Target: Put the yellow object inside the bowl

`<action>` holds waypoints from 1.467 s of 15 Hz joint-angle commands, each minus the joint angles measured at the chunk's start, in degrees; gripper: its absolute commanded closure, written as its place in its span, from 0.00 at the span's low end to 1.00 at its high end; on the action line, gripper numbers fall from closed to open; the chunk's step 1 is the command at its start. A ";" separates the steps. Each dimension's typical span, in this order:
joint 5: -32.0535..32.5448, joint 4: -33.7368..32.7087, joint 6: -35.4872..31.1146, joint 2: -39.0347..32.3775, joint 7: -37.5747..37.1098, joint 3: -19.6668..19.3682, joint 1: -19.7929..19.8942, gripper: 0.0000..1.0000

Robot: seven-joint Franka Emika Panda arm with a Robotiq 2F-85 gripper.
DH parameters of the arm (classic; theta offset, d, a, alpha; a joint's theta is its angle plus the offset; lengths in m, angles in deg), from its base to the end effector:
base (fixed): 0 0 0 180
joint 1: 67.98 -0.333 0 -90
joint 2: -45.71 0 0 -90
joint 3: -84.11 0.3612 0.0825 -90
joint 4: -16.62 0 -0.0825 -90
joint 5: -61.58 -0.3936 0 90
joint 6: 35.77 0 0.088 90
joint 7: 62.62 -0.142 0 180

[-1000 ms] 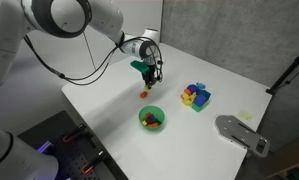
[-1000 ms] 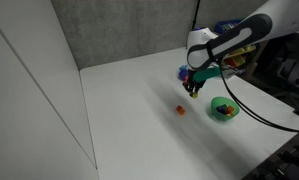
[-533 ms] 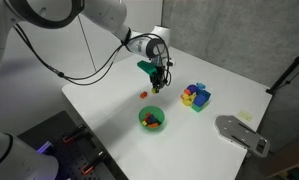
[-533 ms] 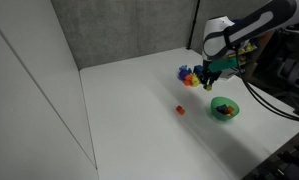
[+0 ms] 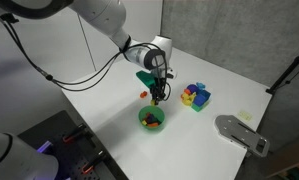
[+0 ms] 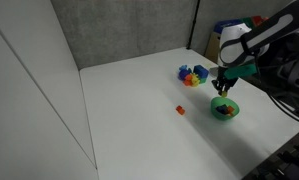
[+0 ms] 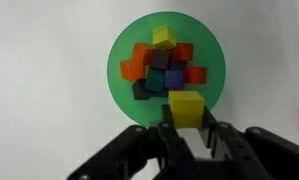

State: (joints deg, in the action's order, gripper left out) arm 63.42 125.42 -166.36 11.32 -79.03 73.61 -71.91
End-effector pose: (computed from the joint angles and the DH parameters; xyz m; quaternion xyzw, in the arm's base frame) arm 0.6265 -0.0711 0.1670 0.9766 -0.1762 -0.0994 0.0727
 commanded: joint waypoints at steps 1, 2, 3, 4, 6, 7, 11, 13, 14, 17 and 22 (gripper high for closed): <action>1.41 5.14 -5.93 0.66 -2.81 -0.20 0.75 0.90; 1.16 5.75 -7.34 0.04 -2.96 -0.26 0.90 0.90; 1.23 6.13 -9.06 -0.84 -3.51 -0.53 0.82 0.90; 1.02 6.41 -10.16 -1.63 -3.88 -0.64 0.87 0.90; 0.65 6.44 -11.70 -3.38 -4.32 -0.82 0.90 0.90; 0.53 6.45 -12.27 -4.10 -4.48 -0.93 0.88 0.90; 0.23 6.47 -13.55 -5.69 -4.70 -1.26 0.67 0.90; 0.03 6.56 -13.21 -5.41 -4.31 -1.10 0.79 0.45; -0.20 6.70 -12.81 -4.59 -3.86 -0.85 1.01 0.44; -0.71 6.48 -9.34 -0.94 -2.47 -0.09 1.51 0.21; -0.07 3.64 1.55 5.13 -1.90 1.13 1.52 0.00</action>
State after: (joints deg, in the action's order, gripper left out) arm 63.31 130.10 -170.86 12.41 -82.22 73.39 -71.24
